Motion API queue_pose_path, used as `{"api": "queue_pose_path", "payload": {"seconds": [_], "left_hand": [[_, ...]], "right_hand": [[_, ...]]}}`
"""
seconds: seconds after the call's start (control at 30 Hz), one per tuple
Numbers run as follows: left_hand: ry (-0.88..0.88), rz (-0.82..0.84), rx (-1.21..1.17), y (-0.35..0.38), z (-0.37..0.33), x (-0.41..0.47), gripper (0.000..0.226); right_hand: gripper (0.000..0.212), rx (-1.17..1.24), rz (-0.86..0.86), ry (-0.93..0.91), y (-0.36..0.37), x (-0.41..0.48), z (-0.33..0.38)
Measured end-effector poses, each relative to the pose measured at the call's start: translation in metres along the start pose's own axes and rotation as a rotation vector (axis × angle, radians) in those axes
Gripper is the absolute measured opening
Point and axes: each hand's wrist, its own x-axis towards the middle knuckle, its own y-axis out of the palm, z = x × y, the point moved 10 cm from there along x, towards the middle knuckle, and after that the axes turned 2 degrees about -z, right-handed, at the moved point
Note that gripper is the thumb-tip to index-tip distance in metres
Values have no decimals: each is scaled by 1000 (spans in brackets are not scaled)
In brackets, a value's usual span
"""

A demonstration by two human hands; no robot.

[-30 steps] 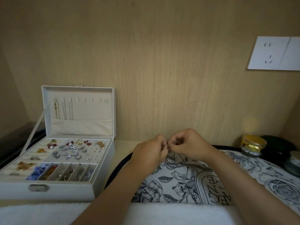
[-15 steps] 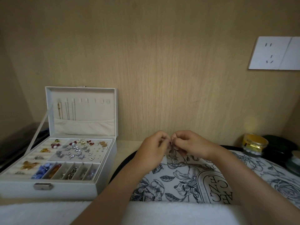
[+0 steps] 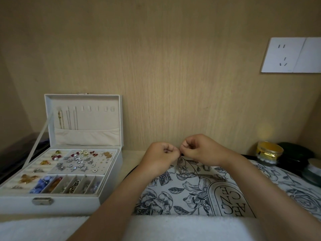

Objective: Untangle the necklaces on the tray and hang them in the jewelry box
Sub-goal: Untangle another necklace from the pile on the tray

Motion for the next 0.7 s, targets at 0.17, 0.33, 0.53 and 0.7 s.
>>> {"api": "queue_pose_path", "payload": {"seconds": [0.17, 0.33, 0.53, 0.7], "left_hand": [[-58, 35, -46, 2, 1, 0, 18], [-11, 64, -44, -2, -1, 1, 10], [28, 47, 30, -7, -1, 5, 10], [109, 67, 60, -1, -13, 4, 17]], "right_hand": [[31, 38, 7, -9, 1, -1, 3], [24, 27, 17, -15, 2, -1, 2], [21, 10, 16, -13, 3, 0, 4], [16, 84, 84, 35, 16, 4, 0]]}}
